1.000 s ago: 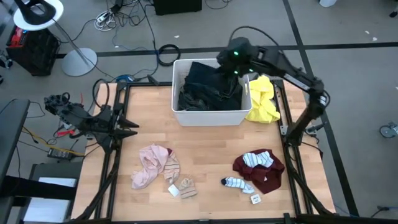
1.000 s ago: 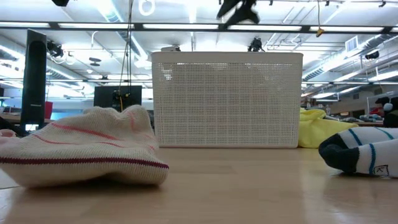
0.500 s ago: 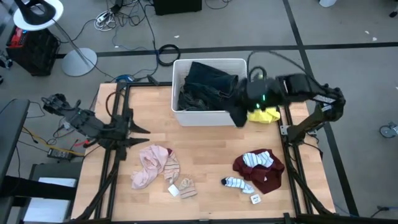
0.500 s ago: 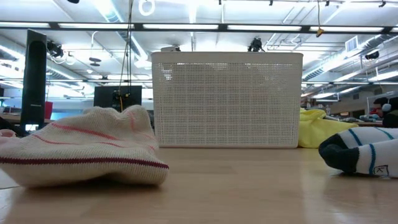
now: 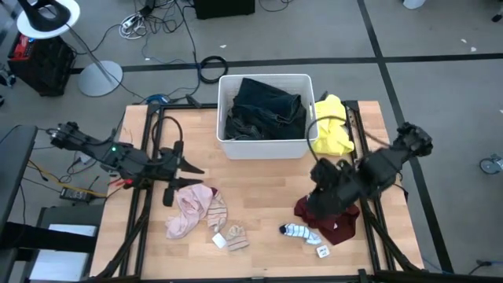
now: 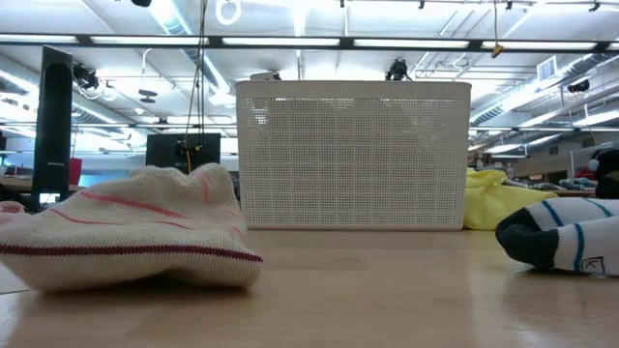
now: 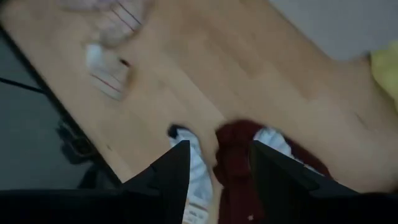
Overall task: Sort clothes
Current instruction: Put the top white sock into the white laundry bin
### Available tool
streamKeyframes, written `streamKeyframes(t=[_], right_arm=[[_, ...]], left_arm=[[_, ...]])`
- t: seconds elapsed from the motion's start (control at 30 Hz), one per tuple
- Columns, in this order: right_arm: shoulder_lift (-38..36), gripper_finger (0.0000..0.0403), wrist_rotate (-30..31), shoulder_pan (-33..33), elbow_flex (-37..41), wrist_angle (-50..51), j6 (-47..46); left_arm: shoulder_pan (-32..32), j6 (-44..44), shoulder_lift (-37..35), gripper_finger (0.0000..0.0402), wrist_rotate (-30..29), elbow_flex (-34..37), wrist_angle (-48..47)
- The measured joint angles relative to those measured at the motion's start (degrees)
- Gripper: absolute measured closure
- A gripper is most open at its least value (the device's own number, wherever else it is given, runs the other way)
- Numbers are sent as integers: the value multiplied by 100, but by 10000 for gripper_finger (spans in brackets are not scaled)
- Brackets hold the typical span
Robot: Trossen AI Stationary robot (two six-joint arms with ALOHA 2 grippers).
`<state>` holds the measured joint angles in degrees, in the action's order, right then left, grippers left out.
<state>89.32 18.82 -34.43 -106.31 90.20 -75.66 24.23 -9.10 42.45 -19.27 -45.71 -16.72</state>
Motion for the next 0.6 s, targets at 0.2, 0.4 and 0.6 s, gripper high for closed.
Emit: streamKeyframes(t=[0.2, 0.4, 0.6], right_arm=[[-98, 238, -336, -597, 1088, -19, -855], [-609, 238, -697, -987, 2508, -438, -1186], [-1633, 238, -1194, -963, 4275, -1486, -1012]], left_arm=[[-192, 118, 164, 270, 5, 0, 269], [-533, 386, 285, 270, -2, 0, 904], [-815, 420, 498, 270, -7, 0, 1076]])
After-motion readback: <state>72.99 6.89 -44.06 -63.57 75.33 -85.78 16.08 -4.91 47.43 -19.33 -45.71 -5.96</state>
